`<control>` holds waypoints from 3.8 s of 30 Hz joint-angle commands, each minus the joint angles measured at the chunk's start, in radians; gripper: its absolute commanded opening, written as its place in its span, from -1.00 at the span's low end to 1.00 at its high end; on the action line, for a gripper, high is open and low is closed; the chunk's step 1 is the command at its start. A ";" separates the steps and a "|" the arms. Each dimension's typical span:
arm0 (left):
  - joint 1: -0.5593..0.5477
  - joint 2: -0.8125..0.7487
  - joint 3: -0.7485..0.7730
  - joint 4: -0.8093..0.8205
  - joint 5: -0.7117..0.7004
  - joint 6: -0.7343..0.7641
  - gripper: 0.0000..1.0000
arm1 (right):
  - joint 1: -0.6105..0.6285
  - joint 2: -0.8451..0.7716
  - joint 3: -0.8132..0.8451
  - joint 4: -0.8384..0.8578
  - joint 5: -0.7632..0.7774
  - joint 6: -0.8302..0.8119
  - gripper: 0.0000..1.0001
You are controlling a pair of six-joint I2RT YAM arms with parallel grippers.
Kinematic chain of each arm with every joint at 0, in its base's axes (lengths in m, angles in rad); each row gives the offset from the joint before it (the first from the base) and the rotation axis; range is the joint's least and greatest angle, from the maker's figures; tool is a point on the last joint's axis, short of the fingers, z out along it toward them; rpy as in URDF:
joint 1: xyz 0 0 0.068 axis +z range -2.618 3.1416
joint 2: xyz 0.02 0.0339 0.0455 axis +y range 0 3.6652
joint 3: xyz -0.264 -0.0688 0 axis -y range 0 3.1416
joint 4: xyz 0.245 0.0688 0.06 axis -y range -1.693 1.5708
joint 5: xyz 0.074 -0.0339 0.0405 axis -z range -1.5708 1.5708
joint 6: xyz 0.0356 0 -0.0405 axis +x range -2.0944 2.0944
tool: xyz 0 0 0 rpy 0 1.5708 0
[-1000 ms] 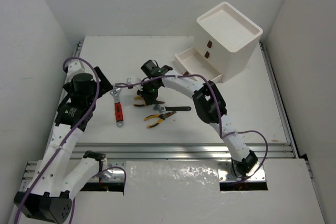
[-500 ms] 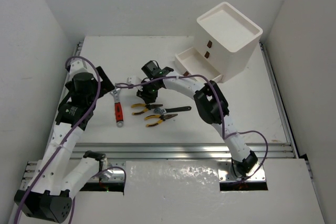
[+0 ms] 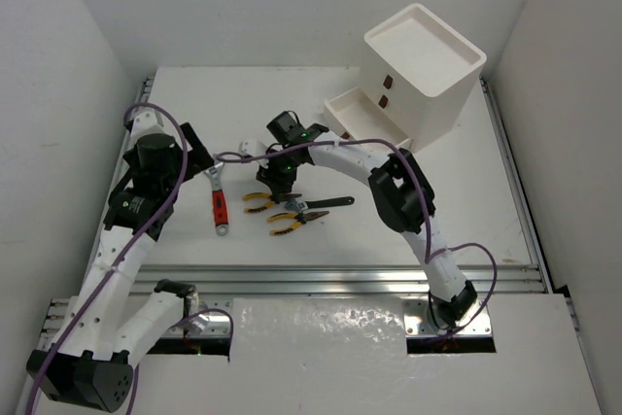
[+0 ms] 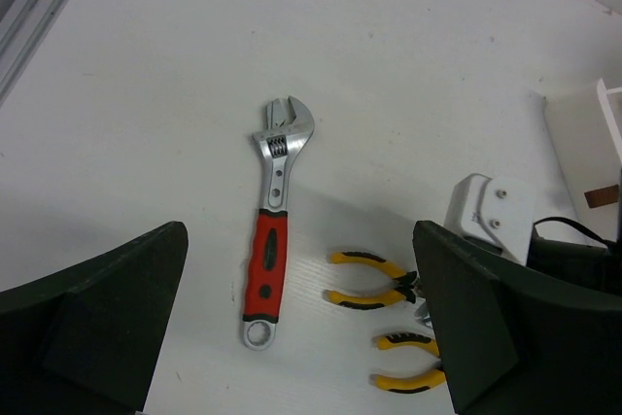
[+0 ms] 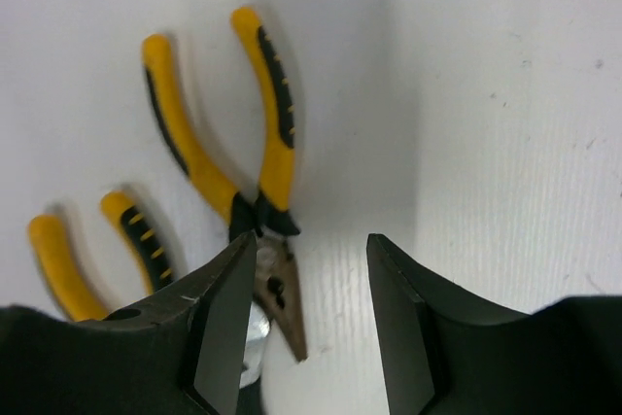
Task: Sort the tools into containers
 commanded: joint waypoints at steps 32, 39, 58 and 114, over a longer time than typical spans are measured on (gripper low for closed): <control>0.001 -0.013 -0.005 0.055 0.052 0.034 1.00 | 0.045 0.063 -0.079 0.058 0.087 -0.132 -1.00; 0.000 -0.013 -0.005 0.055 0.055 0.036 1.00 | 0.030 -0.072 -0.183 0.274 0.136 0.011 -1.00; 0.001 -0.013 -0.005 0.057 0.061 0.039 1.00 | -0.045 -0.290 -0.306 0.416 0.331 0.157 -1.00; 0.001 -0.015 -0.006 0.060 0.069 0.042 1.00 | -0.136 -0.612 -0.547 0.252 -0.021 0.287 0.89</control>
